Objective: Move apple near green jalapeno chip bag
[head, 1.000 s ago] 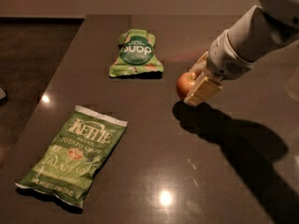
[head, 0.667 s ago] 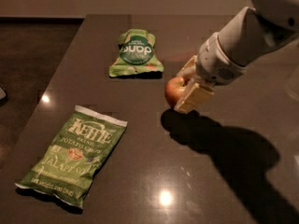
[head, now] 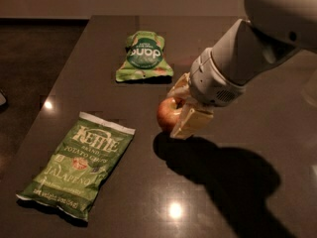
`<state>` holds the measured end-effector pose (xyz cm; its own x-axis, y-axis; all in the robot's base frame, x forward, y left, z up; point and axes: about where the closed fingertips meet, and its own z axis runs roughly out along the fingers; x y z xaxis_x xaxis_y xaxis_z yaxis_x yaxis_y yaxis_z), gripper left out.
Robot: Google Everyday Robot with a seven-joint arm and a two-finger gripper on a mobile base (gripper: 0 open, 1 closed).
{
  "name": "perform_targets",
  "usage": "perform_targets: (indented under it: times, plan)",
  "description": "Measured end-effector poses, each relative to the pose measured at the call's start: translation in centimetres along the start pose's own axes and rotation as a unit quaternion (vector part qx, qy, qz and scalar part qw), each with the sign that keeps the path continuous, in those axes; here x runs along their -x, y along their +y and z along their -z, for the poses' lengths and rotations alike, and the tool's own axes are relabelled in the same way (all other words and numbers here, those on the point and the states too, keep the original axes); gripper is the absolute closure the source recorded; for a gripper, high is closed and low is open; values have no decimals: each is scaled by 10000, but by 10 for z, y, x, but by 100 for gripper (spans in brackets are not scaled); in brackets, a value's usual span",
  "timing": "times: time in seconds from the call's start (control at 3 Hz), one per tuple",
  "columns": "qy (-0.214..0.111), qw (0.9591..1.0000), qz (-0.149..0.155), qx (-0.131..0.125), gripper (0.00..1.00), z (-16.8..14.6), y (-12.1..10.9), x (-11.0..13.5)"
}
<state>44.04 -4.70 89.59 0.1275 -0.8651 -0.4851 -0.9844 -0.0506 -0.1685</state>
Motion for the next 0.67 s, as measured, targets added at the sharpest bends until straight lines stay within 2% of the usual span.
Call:
perform_targets:
  times: [0.67]
  plan:
    - [23,9990,402,213,100,-19,23,20]
